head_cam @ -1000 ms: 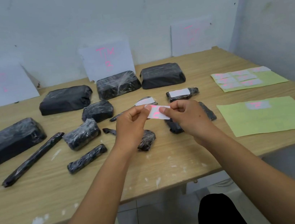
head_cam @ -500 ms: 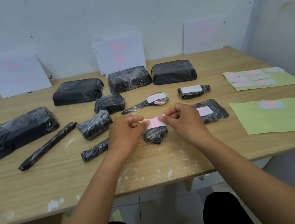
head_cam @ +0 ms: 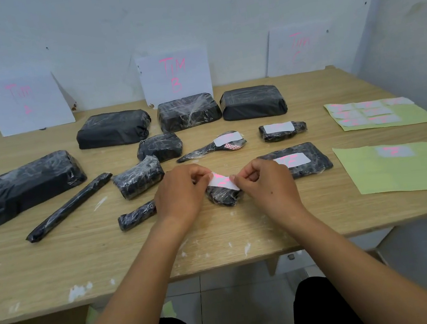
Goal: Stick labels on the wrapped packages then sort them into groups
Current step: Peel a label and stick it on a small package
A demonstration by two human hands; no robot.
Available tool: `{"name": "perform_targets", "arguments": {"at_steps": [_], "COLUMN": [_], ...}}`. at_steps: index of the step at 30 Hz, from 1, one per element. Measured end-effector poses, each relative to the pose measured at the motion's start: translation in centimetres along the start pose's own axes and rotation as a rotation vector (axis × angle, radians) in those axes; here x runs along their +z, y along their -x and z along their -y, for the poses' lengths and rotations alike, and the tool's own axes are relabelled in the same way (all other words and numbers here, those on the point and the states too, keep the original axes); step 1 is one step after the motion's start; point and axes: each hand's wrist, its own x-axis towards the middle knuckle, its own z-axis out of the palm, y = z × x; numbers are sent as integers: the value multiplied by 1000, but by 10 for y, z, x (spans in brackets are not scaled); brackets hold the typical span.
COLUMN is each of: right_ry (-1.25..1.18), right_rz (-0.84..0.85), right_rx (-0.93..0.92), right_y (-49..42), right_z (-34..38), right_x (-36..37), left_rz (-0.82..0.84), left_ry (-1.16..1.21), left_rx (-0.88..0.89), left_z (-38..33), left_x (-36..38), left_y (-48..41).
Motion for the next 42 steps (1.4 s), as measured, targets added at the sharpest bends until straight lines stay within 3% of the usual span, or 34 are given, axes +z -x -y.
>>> {"name": "perform_targets", "arguments": {"at_steps": [15, 24, 32, 37, 40, 42], "right_ry": [157, 358, 415, 408, 448, 504], "right_rz": [-45, -56, -84, -117, -59, -37], "right_rx": [-45, -88, -94, -351, -561, -596], "right_y": [10, -19, -25, -20, -14, -11], "right_z": [-1, 0, -11, -16, -24, -31], "right_x": [10, 1, -1, -7, -2, 2], "left_rz": [-64, -25, -95, -97, 51, 131], "left_ry": [-204, -64, -130, -187, -225, -245], "left_rx": [85, 101, 80, 332, 441, 453], "left_z": [8, 5, 3, 0, 1, 2], "left_x": [10, 17, 22, 23, 28, 27], "left_y": [-2, -1, 0, 8, 14, 16]}}
